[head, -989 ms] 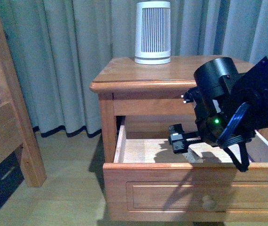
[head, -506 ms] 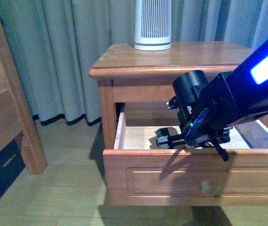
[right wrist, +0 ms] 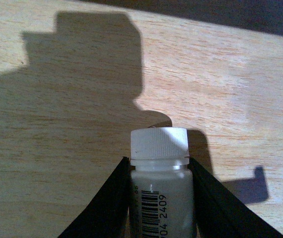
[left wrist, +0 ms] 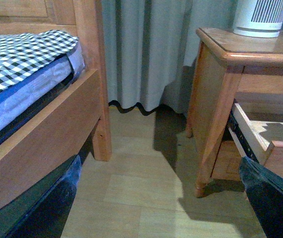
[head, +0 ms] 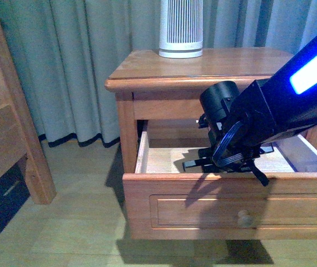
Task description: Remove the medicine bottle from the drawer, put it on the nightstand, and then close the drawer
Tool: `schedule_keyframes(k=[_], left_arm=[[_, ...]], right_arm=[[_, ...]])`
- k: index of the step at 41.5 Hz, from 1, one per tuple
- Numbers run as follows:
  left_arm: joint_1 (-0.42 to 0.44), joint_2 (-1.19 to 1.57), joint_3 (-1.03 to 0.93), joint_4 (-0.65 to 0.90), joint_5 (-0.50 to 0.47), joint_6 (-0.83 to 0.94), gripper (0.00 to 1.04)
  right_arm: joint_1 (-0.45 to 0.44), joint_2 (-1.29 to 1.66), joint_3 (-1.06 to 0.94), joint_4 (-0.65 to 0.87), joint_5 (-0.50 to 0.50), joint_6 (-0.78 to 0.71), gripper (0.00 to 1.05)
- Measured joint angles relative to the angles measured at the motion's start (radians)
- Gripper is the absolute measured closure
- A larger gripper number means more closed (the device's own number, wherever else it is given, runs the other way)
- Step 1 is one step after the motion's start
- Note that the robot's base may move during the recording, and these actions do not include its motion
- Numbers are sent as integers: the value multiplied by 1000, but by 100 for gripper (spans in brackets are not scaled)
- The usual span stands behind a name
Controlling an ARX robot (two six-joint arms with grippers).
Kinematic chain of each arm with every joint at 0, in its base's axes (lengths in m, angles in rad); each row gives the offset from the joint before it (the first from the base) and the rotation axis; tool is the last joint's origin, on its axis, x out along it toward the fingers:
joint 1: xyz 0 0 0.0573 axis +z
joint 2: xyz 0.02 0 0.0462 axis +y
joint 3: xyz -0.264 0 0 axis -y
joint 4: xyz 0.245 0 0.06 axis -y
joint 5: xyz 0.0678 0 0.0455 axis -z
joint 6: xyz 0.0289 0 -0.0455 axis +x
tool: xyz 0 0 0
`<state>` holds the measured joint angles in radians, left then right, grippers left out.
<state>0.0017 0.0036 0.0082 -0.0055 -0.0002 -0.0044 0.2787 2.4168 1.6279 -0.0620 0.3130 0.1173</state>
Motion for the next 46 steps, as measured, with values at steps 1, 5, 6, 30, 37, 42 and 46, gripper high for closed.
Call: schedule_keyframes(k=[1, 5, 6, 30, 37, 42, 46], left_arm=[[0, 0, 0, 0, 0, 0, 7], [0, 0, 0, 0, 0, 0, 7], [0, 0, 0, 0, 0, 0, 7], [0, 0, 0, 0, 0, 0, 7], [0, 0, 0, 0, 0, 0, 7], [0, 0, 0, 0, 0, 0, 7], [0, 0, 0, 0, 0, 0, 7]], right_arm=[[0, -4, -6, 1, 7, 0, 73], [0, -25, -43, 25, 44, -2, 74], [0, -34, -58, 37, 54, -2, 74], [18, -656, -315, 5, -46, 66, 74], [-105, -614, -52, -72, -47, 25, 74], [-177, -433, 251, -201, -43, 13, 74], [-201, -256, 491, -304, -26, -1, 74]])
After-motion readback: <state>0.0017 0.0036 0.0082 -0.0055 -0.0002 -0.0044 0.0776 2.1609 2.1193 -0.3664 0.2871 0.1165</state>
